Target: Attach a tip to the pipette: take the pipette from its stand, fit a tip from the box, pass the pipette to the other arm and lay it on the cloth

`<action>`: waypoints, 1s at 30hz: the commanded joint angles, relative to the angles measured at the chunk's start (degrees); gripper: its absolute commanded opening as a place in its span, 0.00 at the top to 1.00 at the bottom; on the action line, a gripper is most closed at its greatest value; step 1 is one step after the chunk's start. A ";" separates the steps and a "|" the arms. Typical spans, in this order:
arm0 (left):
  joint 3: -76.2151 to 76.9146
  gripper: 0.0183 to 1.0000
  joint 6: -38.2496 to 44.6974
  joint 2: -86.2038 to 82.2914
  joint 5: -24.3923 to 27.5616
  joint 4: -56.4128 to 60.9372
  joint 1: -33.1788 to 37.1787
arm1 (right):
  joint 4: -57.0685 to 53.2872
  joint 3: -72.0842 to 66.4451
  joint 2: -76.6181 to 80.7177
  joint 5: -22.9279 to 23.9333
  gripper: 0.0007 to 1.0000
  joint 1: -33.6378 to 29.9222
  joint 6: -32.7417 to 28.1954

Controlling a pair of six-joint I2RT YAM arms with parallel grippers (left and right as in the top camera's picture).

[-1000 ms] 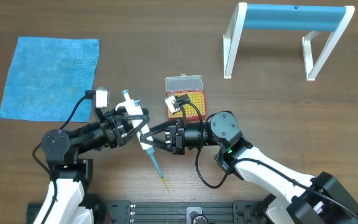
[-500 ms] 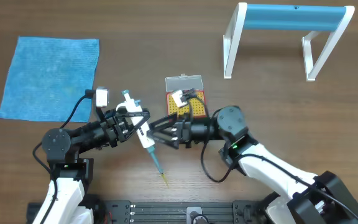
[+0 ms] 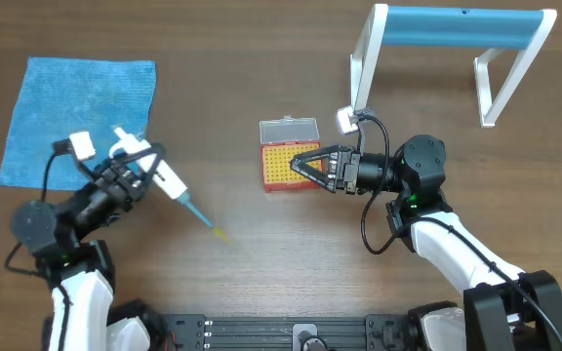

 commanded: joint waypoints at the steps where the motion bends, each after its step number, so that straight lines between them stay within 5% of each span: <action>1: 1.51 0.99 23.63 0.07 -2.21 -15.54 2.23 | 0.07 0.37 -0.68 3.45 0.29 -0.13 -0.55; 3: 1.51 0.99 33.94 0.07 -9.81 -24.61 2.23 | 0.07 0.37 -0.68 6.23 0.29 -0.11 0.94; 5: 1.51 0.99 43.12 0.07 -27.23 -36.20 2.23 | 0.09 0.37 -0.68 7.52 0.29 -0.09 4.90; 6: 1.53 0.99 45.27 0.07 -31.91 -38.60 2.23 | 0.11 0.37 -0.68 7.52 0.29 0.15 6.62; 9: 5.92 0.99 46.14 0.09 -33.22 -45.88 2.23 | 0.04 0.37 -0.68 9.16 0.29 2.27 7.37; 14: 36.79 0.99 61.07 6.01 -39.04 -78.82 2.19 | -3.89 0.37 -0.66 9.77 0.29 3.15 7.28; 19: 73.16 0.99 68.04 30.73 -52.00 -102.90 2.16 | -4.22 0.37 -0.66 9.77 0.29 3.41 5.46; 24: 122.36 0.99 76.32 62.86 -72.24 -131.34 -1.92 | -5.66 0.37 -0.59 10.56 0.29 8.11 2.56; 26: 127.32 0.99 75.91 68.74 -70.93 -130.88 -4.07 | -10.38 0.37 -0.59 12.22 0.29 10.58 2.56; 30: 127.14 0.99 79.84 77.92 -80.83 -128.74 -9.42 | -14.16 0.37 -0.59 17.44 0.29 15.85 2.14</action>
